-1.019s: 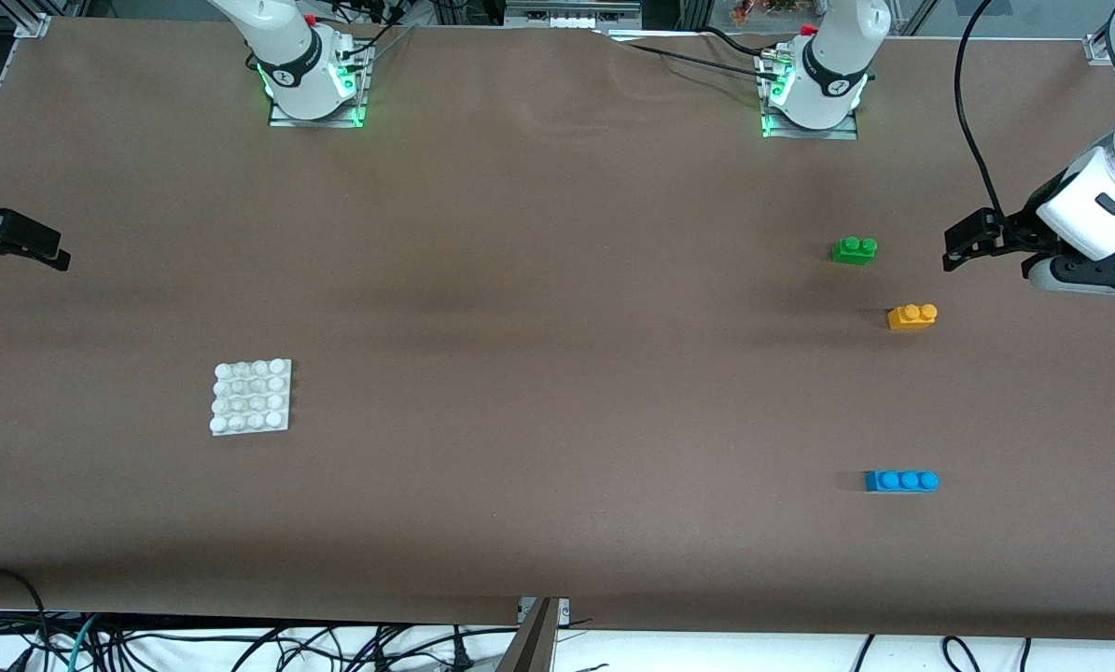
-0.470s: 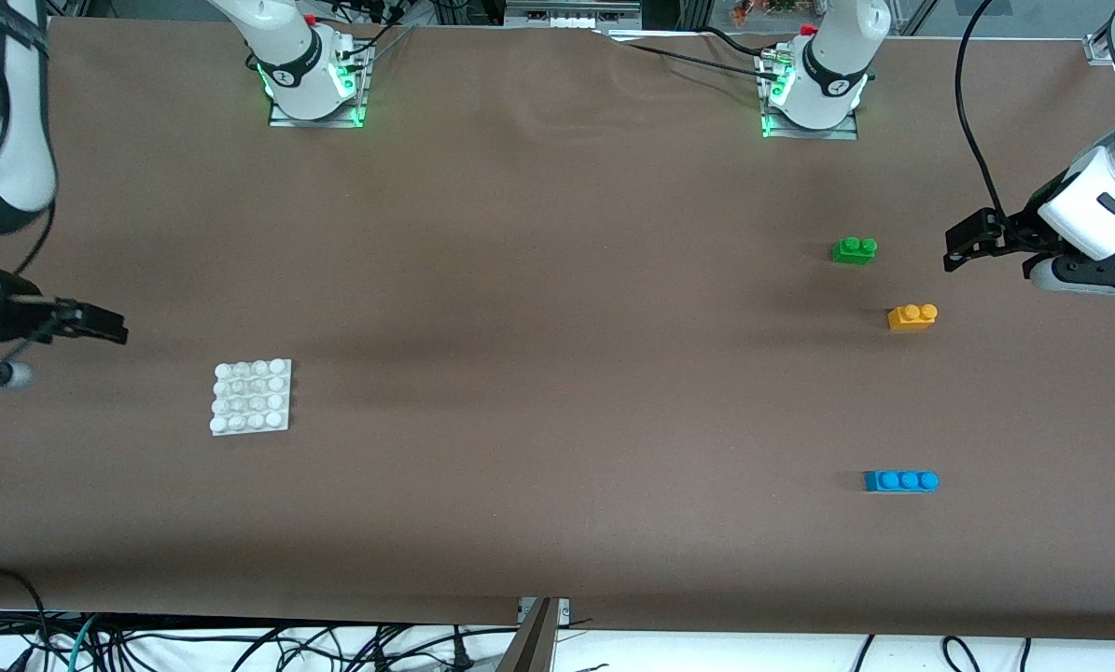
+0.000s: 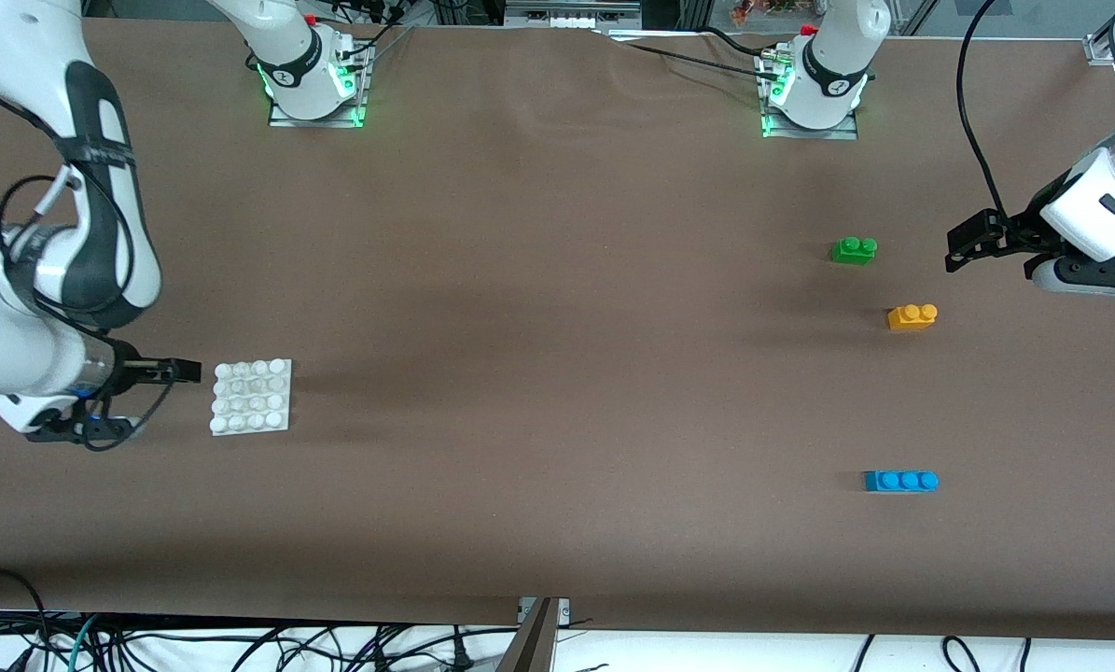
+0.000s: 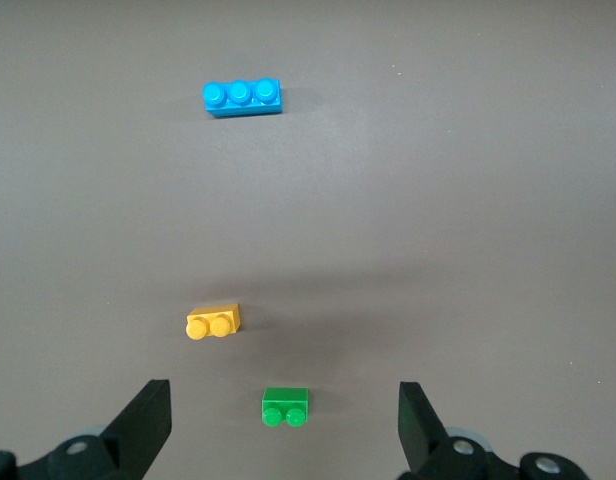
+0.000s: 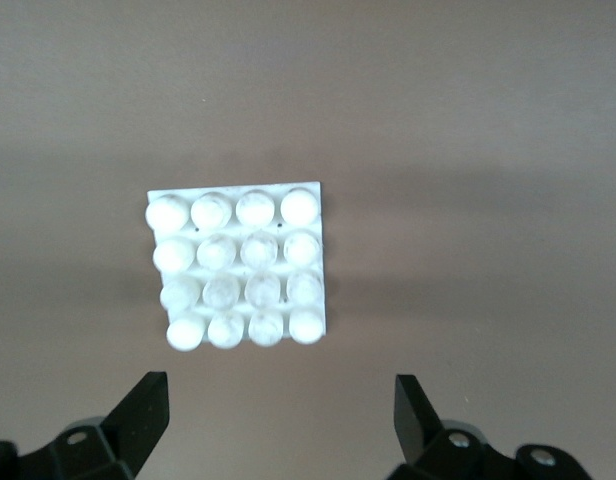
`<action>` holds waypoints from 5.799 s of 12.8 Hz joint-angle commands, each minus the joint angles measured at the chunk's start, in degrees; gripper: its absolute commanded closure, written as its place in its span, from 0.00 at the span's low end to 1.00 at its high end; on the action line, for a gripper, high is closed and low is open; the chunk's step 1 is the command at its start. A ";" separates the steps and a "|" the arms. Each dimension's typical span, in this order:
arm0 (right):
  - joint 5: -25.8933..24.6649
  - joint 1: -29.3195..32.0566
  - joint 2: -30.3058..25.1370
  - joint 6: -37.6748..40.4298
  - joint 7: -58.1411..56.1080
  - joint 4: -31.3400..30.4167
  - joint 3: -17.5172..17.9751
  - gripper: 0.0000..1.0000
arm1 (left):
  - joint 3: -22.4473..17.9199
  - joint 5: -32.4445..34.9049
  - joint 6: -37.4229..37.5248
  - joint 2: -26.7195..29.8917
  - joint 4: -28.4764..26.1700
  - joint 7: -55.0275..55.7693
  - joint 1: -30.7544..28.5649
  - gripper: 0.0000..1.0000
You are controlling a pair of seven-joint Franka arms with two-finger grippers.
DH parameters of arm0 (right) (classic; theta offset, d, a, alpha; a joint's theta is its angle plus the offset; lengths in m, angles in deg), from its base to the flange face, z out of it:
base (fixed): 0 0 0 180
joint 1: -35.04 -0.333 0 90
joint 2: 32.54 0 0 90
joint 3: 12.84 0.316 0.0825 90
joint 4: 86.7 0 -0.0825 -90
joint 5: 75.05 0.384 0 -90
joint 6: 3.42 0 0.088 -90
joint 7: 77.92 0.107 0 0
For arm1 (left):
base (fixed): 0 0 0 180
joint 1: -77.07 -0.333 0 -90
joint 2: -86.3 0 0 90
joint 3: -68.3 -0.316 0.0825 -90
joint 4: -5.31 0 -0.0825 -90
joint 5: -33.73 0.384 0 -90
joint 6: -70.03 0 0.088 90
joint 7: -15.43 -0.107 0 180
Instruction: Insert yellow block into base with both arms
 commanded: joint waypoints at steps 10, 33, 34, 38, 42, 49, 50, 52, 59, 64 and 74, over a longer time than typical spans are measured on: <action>0.92 -1.83 8.07 -9.43 0.65 -3.93 0.08 0.00 | 0.22 0.13 1.29 -1.30 2.39 -0.40 -0.24 0.00; 1.01 -9.12 15.19 -20.07 13.29 -4.72 4.91 0.00 | 0.22 0.13 1.38 -1.30 2.47 -0.40 -0.24 0.00; 1.01 -10.96 15.36 -20.86 14.43 -4.72 5.00 0.00 | 0.22 0.13 1.29 -1.30 2.47 -0.40 -0.24 0.00; 1.01 -18.78 15.80 -21.83 23.03 -4.11 5.09 0.00 | 0.22 0.13 1.29 -1.30 2.47 -0.40 -0.24 0.00; 0.92 -24.76 17.29 -25.26 31.48 -2.71 7.46 0.00 | 0.22 0.13 1.29 -1.30 2.47 -0.40 -0.33 0.00; 0.83 -34.61 21.77 -28.33 46.86 3.62 7.46 0.00 | 0.22 0.13 1.29 -1.30 2.47 -0.40 -0.24 0.00; 0.83 -35.75 22.74 -28.86 48.62 5.19 7.46 0.00 | 0.22 0.13 1.29 -1.30 2.47 -0.40 -0.24 0.00; 0.83 -38.21 24.24 -28.95 52.75 8.80 7.55 0.00 | 0.22 0.13 1.29 -1.30 2.47 -0.40 -0.24 0.00; 0.74 -45.51 24.86 -30.71 58.21 9.78 7.55 0.00 | 0.22 0.13 1.29 -1.30 2.47 -0.40 -0.24 0.00; 0.74 -45.78 24.95 -30.09 57.51 11.01 7.38 0.00 | 0.14 0.13 1.38 -1.30 2.39 -0.40 -0.33 0.00; 0.39 -44.38 20.84 -12.62 52.78 23.14 6.76 0.00 | 0.14 0.13 1.38 -1.30 2.39 -0.40 -0.33 0.00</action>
